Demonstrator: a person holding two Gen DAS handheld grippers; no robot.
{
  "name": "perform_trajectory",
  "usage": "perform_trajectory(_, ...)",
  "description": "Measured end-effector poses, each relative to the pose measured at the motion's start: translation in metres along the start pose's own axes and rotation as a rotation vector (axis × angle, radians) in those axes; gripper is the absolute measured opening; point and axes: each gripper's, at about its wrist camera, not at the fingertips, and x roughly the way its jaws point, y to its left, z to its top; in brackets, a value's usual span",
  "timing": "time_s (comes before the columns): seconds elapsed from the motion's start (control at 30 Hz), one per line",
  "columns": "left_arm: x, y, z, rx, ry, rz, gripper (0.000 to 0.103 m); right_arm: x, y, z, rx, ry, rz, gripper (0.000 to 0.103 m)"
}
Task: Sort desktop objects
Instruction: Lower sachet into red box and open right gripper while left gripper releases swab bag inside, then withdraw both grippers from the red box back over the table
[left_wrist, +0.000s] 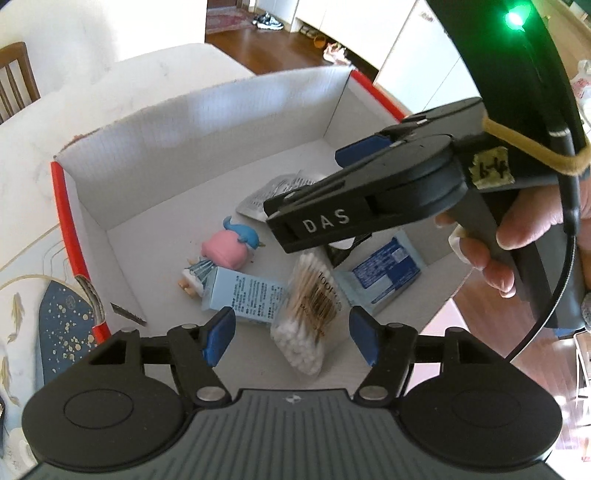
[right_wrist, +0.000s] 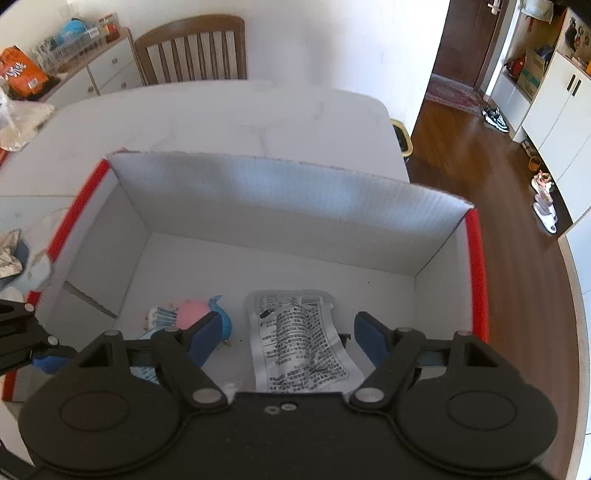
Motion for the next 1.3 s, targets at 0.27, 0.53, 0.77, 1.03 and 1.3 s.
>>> perform_trajectory(0.27, -0.033, -0.001, -0.008, 0.007, -0.094, -0.012, 0.067, -0.037, 0.004, -0.002, 0.010, -0.065, 0.019, 0.079)
perform_trajectory(0.53, -0.064, 0.003, -0.023, 0.022, -0.152, -0.028, 0.067, -0.067, 0.015, -0.010, 0.008, -0.111, 0.036, 0.081)
perform_trajectory(0.77, -0.084, 0.011, -0.039, 0.027, -0.179, -0.025, 0.067, -0.085, 0.026, -0.021, 0.035, -0.157, 0.048, 0.089)
perform_trajectory(1.03, -0.099, 0.031, -0.054, -0.003, -0.209, -0.058, 0.080, -0.104, 0.047, -0.029, 0.052, -0.242, 0.091, 0.101)
perform_trajectory(1.3, -0.121, 0.053, -0.068, -0.036, -0.258, -0.079, 0.087, -0.121, 0.073, -0.032, 0.061, -0.298, 0.099, 0.102)
